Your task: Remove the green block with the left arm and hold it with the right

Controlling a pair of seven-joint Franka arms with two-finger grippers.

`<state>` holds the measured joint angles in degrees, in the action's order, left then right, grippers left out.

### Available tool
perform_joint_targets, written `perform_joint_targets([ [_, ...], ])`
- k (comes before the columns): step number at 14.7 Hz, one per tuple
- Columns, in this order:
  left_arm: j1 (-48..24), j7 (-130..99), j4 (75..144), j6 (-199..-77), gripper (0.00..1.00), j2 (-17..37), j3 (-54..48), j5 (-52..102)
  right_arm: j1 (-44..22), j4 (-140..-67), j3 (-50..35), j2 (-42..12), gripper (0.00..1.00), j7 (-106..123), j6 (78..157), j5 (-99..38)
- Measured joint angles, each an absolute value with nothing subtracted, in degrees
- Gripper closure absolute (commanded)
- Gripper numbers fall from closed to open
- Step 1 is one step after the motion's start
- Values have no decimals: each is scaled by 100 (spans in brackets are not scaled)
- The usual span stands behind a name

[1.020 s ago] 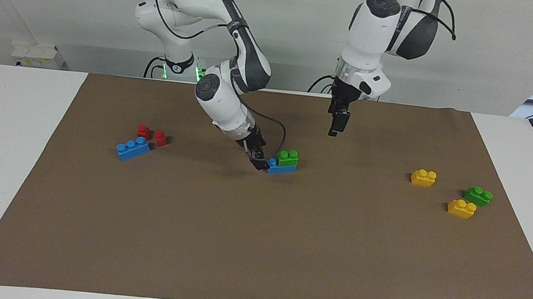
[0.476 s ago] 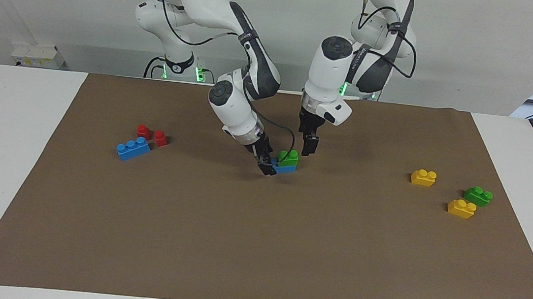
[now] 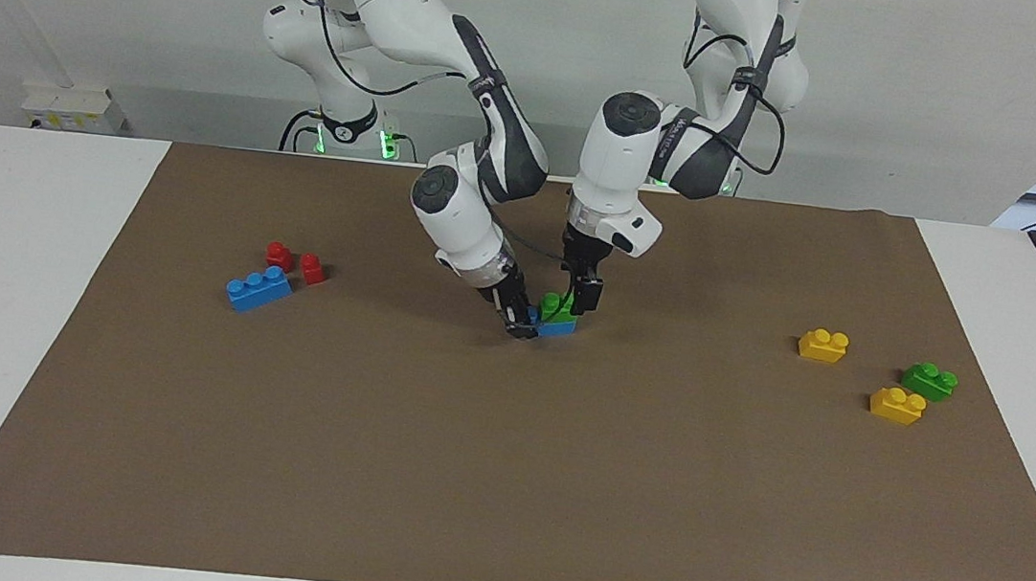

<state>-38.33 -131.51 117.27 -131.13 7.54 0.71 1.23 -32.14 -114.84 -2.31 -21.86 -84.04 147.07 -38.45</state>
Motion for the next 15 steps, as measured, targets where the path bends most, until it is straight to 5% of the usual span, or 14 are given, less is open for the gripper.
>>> perform_joint_targets([
  [6, -3887, -13282, 11825, -13390, 1, 1050, 61, 123, -3207, -11482, -210, -2186, 100, -8404, 14708, -3846],
  [7, -3887, -13294, 11825, -13424, 15, 1083, 62, 123, -3207, -11482, -209, -2186, 100, -8404, 14708, -3846],
  [8, -3887, -13303, 11825, -13442, 42, 1104, 62, 123, -3207, -11482, -208, -2186, 100, -8404, 14708, -3846],
  [9, -3892, -13308, 11825, -13466, 96, 1114, 61, 123, -3207, -11482, -208, -2186, 100, -8404, 14709, -3846],
  [15, -3956, -13308, 11814, -13647, 100, 1117, 103, 79, -3208, -11482, -207, -2184, 100, -8404, 14735, -3846],
])
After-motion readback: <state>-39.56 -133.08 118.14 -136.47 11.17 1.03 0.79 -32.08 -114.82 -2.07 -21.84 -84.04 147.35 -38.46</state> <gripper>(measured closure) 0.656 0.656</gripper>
